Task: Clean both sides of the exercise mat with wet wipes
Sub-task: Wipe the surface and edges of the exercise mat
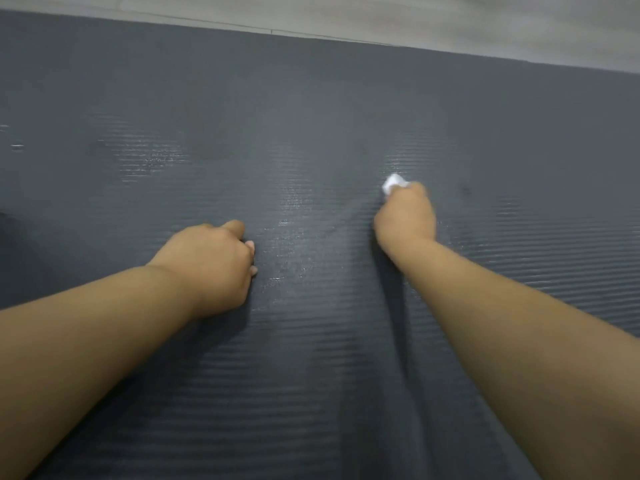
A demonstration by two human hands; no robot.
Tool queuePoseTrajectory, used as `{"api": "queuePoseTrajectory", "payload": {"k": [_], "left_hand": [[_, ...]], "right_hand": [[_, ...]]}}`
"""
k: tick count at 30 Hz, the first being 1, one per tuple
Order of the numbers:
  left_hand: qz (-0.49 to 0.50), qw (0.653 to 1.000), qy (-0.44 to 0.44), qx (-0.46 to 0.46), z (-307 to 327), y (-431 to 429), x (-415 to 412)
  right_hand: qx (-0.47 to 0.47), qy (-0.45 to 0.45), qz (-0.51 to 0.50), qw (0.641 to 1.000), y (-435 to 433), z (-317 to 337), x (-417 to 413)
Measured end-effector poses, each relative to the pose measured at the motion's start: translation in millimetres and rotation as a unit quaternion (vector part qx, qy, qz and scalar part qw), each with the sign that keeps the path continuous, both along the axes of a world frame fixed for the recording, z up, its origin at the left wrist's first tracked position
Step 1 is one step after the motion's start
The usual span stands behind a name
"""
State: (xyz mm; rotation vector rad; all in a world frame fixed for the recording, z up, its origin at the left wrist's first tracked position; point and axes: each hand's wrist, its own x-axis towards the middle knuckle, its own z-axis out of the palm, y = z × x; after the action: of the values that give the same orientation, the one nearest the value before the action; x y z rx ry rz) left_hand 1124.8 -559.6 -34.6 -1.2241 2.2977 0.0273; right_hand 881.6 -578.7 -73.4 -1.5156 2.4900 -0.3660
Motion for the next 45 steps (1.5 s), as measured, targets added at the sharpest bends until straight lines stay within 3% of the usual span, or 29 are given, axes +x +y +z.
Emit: {"api": "queuePoseTrajectory", "payload": {"k": [1,3,5,7,10,13,15,17,19,21,23,25,27,29,32,34,36,38,40,41,43,45], "left_hand": [[0.006,1.000,0.001,-0.003,-1,2,0],[0.027,1.000,0.010,-0.005,-4,8,0],[0.051,0.999,0.020,0.001,-7,12,0],[0.064,0.997,0.026,0.017,-10,16,0],[0.080,0.996,0.031,0.025,-12,17,-2],[0.097,0.995,0.015,0.026,-14,18,-9],[0.108,0.994,0.005,0.024,-17,18,-13],[0.125,0.992,0.014,0.027,-20,21,-14],[0.144,0.989,0.031,0.034,-20,23,-13],[0.155,0.986,0.044,0.041,-20,26,-14],[0.160,0.985,0.047,0.046,-20,28,-13],[0.166,0.983,0.050,0.059,-19,30,-13],[0.170,0.981,0.051,0.072,-16,31,-13],[0.170,0.981,0.048,0.082,-13,32,-13],[0.162,0.979,0.045,0.112,-6,35,-14],[0.137,0.981,0.040,0.130,-1,40,-13],[0.109,0.983,0.036,0.146,5,46,-10],[0.083,0.984,0.035,0.155,9,52,-6],[0.062,0.985,0.037,0.156,10,59,0],[0.058,0.986,0.039,0.155,10,61,3],[0.054,0.986,0.040,0.152,10,66,7],[0.051,0.986,0.040,0.151,9,70,8]], "right_hand": [[-0.008,-0.006,0.086,0.996,1,-1,22],[-0.005,-0.023,0.301,0.953,12,-9,68],[0.013,-0.036,0.409,0.912,21,-7,85],[-0.009,-0.035,0.367,0.929,18,-4,54],[-0.013,-0.019,0.126,0.992,9,-7,-25],[0.000,0.026,0.005,1.000,22,-6,-60],[-0.011,0.013,0.040,0.999,41,-11,-40],[-0.054,-0.006,0.162,0.985,69,-19,-2],[-0.075,-0.001,0.330,0.941,101,-19,28],[-0.076,0.048,0.409,0.908,115,-16,12],[-0.060,0.083,0.311,0.945,112,-7,-28],[-0.005,0.052,0.088,0.995,111,1,-75],[0.034,0.003,-0.092,0.995,116,8,-92],[0.055,0.017,-0.086,0.995,121,8,-66],[0.067,-0.021,0.108,0.992,140,-4,5],[0.067,-0.050,0.281,0.956,159,-1,46],[0.068,-0.023,0.376,0.924,166,7,47],[0.081,0.026,0.279,0.956,165,14,19],[0.069,-0.013,0.028,0.997,169,19,-20],[0.055,-0.044,-0.077,0.994,176,19,-31],[0.072,-0.064,-0.111,0.989,188,19,-22],[0.084,-0.075,-0.050,0.992,201,14,7]]}}
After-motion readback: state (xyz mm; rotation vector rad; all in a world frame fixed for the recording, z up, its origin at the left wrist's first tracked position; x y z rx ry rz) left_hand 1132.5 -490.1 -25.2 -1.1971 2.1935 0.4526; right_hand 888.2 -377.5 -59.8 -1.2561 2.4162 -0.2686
